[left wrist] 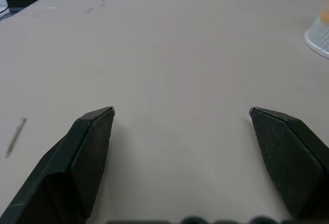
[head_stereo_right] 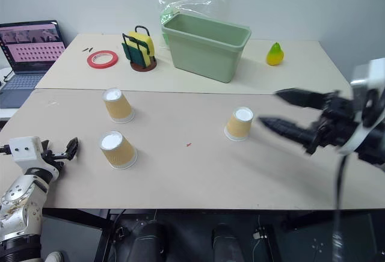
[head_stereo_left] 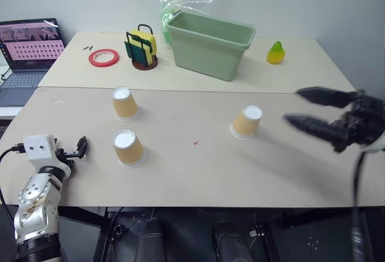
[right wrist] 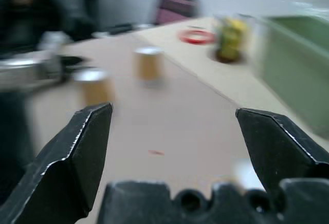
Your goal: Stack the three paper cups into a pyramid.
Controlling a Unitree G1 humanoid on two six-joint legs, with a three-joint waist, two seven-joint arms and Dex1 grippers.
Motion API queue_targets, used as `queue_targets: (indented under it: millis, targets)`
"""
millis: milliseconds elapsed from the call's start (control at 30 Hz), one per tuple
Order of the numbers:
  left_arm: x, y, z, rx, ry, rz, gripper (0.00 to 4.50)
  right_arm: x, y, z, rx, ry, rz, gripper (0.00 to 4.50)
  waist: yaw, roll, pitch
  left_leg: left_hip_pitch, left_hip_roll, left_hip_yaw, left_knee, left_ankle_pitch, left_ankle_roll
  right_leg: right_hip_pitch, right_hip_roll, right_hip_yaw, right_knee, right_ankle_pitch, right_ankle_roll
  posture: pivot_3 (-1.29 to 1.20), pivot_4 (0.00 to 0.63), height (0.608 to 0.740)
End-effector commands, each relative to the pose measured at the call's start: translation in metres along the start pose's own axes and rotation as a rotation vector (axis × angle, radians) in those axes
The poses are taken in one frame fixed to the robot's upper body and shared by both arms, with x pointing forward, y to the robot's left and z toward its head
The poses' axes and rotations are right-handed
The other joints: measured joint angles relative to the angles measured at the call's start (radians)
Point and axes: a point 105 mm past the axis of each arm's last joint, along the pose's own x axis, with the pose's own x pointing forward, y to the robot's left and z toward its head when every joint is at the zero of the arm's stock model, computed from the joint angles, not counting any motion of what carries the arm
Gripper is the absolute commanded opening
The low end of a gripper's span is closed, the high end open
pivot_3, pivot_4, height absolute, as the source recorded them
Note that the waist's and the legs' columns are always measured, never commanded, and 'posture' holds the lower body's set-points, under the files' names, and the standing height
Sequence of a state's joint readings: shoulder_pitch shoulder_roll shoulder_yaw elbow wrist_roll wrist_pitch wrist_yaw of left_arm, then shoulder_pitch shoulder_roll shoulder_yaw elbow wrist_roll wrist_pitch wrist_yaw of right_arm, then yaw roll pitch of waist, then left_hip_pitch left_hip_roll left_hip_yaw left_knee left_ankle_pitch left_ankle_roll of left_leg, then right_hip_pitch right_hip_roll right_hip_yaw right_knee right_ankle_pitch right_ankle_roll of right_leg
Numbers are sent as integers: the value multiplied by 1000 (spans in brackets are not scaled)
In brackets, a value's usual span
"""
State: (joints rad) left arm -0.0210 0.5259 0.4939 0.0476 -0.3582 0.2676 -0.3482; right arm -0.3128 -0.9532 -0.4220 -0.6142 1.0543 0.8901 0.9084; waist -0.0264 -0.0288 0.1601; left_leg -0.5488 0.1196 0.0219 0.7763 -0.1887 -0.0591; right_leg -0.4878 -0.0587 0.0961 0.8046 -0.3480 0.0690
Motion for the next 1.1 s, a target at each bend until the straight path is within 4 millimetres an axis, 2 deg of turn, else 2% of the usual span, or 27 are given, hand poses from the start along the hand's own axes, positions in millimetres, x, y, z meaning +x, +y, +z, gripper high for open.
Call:
queue_targets:
  millis: [33, 133, 200, 300, 367, 400, 467, 533, 633, 833, 967, 1100]
  targets:
    - [-12, -8, 4, 52, 30, -113, 4500, 35, 25, -30, -71, 184, 157, 4432, 1, -1, -1, 2, 0, 0, -1, 0, 0, -1, 0, 0, -1, 0, -1, 0, 150, 656]
    - [-25, -13, 0, 93, 73, -199, 4500, 53, 23, -41, -102, 205, 169, 4432, 11, -1, -1, 1, 0, 2, -2, 0, -1, -2, -1, 1, -1, -1, -2, 0, 150, 656]
    - [-49, -20, 1, 152, 127, -336, 4500, 67, 18, -52, -99, 203, 174, 4432, 11, -4, -2, 1, 0, 2, -3, 0, -1, -3, -1, 1, -1, -1, -3, 0, 150, 656]
    - [-69, -34, 9, 190, 170, -488, 4500, 76, 10, -60, -99, 199, 164, 4432, 9, -4, -2, 1, 1, 3, -4, -1, -2, -4, -1, 0, -2, -1, -4, 0, 150, 656]
    - [-80, -69, 21, 232, 172, -698, 4500, 80, -4, -66, -91, 191, 114, 4432, 16, -5, -2, 1, 1, 3, -4, -1, -2, -4, -1, 0, -2, -1, -4, 0, 150, 656]
    - [-83, -81, 25, 241, 172, -762, 4500, 81, -8, -68, -90, 190, 98, 4432, 25, -5, -2, 1, 1, 3, -4, -1, -2, -4, -1, 0, -2, -2, -4, 0, 150, 656]
    - [-80, -97, 37, 246, 135, -812, 4500, 81, -13, -71, -93, 194, 77, 4432, 36, -5, -2, 1, 1, 4, -4, -1, -2, -4, -2, 0, -2, -1, -5, 0, 150, 656]
    - [-73, -105, 47, 250, 98, -824, 4500, 80, -14, -73, -96, 198, 72, 4432, 39, -5, -2, 1, 1, 4, -4, -3, -6, -4, -2, 0, -2, -1, -5, 0, 150, 656]
    - [-63, -112, 59, 249, 57, -836, 4500, 78, -15, -75, -100, 201, 61, 4432, 38, -5, -2, 1, 1, 4, -4, 0, -2, -4, -1, 0, -2, -1, -5, 0, 150, 656]
    - [-53, -119, 59, 256, 50, -856, 4500, 74, -13, -70, -107, 185, 42, 4432, 27, -5, -2, 0, 1, 4, -7, 0, -1, -3, 0, 1, -1, 2, 2, 0, 150, 656]
    - [-43, -124, 55, 255, 45, -870, 4500, 70, -14, -66, -114, 181, 15, 4432, 27, -5, -2, 1, 1, 4, -6, 0, -1, -4, 0, 1, -1, -2, -4, 0, 150, 656]
    - [-31, -128, 55, 250, 33, -866, 4500, 67, -15, -62, -116, 175, -10, 4432, 28, -5, -2, 1, 1, 4, -5, 0, -1, -4, 0, 1, -1, -2, -4, 0, 150, 656]
